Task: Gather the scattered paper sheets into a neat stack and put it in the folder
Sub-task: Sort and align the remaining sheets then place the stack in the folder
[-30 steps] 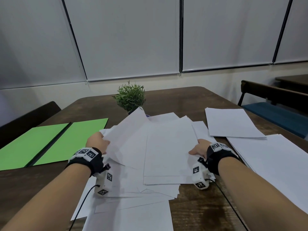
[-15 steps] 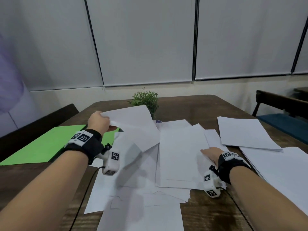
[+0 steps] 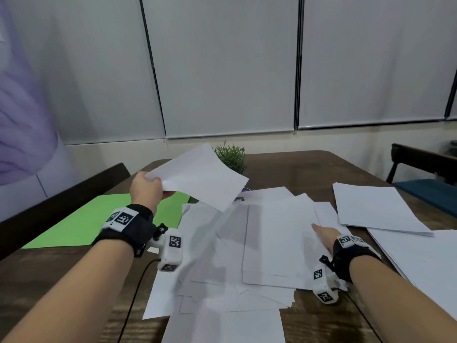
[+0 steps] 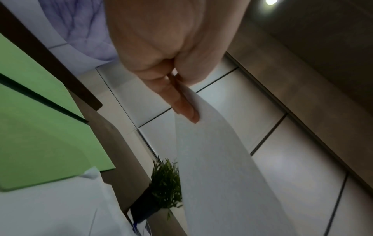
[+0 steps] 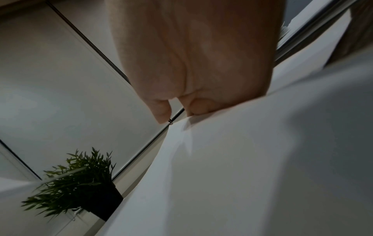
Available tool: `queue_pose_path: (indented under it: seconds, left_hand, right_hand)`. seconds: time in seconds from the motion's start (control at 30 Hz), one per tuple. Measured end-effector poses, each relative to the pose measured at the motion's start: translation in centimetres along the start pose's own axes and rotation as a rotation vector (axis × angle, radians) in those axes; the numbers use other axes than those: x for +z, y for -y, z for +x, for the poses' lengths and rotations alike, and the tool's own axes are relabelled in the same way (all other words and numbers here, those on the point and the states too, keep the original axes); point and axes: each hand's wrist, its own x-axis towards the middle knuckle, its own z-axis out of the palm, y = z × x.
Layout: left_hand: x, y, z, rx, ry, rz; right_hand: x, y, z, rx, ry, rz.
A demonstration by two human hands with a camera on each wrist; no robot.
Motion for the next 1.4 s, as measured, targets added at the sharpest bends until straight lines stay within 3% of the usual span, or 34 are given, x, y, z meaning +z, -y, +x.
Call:
queue_pose_path:
  seconds: [0.23,0.37,0.47,0.57,0.63,0.77,1.0,1.13,1.3,1.4]
  left_hand:
    - [5.6,4.4,-6.0,-0.062,0.172,-0.003]
    - [8.8,8.5,-9.4,-0.146,0.298,0.189]
    - [10.0,10.5,-10.9,-0.214,0.490,0.469]
    - [10.4,10.4,-11.5,-0.251,0.708,0.750]
    - [10.6,9.7,-10.9,-0.262,0.756,0.850]
    - [9.8,9.6,-8.1,-0.265,0.672,0.989]
    - [10.0,13.0,-4.4,-0.455,0.397,0.618]
    - [10.9,14.0,-3.2,-0.433,0.366,0.673]
    - [12.7,13.8,-3.1,-0.395,0.452,0.823]
    - [13.9,14.7,-2.5,-0.435,0.381,0.774]
  right_hand:
    - [-0.6,-0.5,-0.2,0.017,-0.120,0.092]
    - [-0.3,-0.9,1.6,0.045,-0.055,0.210]
    - [-0.3,-1.4,2.1,0.017,0.004,0.256]
    - [0.0,-1.3,1.7,-0.016,0.087,0.112]
    - [0.0,-1.2,1.0,-0.038,0.094,-0.067]
    - [-0.5,-1.8,1.2,-0.054,0.030,-0.122]
    - [-0.6,-1.1,0.9,-0.051,-0.009,-0.150]
    - [-0.8,-0.7,0.8,-0.035,0.013,-0.245]
    - [-0.8,-0.8,1.3,-0.024,0.072,-0.289]
    - [-0.9,-0.5,1.2,-0.011,0.079,-0.336]
